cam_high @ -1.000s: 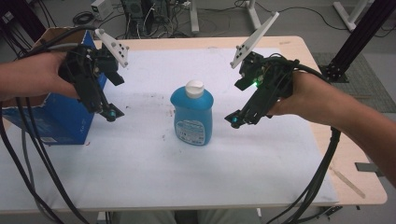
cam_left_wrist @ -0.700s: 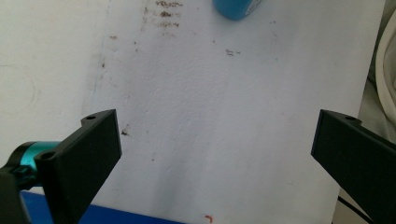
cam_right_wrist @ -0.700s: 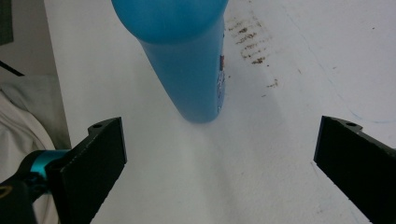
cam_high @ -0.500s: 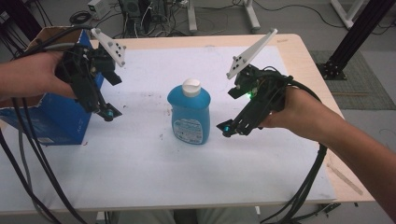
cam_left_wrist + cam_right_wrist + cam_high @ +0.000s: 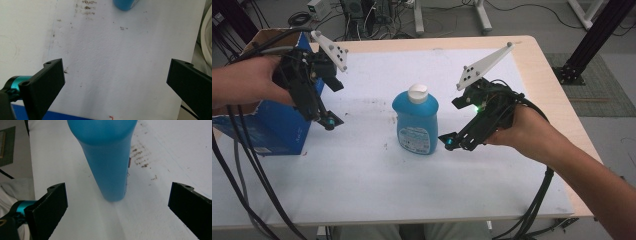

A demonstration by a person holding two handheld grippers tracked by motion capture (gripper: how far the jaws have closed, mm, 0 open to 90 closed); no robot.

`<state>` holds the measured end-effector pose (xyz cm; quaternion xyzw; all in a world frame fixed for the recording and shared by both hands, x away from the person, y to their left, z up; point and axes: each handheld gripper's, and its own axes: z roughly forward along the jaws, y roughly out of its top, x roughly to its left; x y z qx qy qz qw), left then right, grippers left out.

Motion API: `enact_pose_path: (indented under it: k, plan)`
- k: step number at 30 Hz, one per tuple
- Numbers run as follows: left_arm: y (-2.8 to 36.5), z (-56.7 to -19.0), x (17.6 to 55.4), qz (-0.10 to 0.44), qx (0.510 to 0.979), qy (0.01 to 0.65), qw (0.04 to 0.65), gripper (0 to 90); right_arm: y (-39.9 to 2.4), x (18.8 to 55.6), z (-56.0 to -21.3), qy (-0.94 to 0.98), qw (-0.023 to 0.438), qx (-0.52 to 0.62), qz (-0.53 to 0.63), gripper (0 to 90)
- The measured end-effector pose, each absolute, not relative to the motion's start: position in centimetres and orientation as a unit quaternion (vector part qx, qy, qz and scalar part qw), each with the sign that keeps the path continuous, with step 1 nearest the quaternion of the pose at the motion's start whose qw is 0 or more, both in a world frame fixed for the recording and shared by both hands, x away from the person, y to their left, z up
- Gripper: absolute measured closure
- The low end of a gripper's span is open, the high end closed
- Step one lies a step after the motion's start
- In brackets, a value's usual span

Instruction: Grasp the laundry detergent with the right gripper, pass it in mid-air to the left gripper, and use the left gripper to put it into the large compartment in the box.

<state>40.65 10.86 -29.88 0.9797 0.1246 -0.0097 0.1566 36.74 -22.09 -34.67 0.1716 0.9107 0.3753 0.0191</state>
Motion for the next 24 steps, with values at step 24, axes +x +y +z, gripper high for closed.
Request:
enact_pose_path:
  k: [24]
  plan:
    - [10.7,-30.0,40.7,-0.013,0.980,0.124,0.158,1.6,-20.0,37.1,-38.1,0.876,0.022,0.179,0.447,1.7]
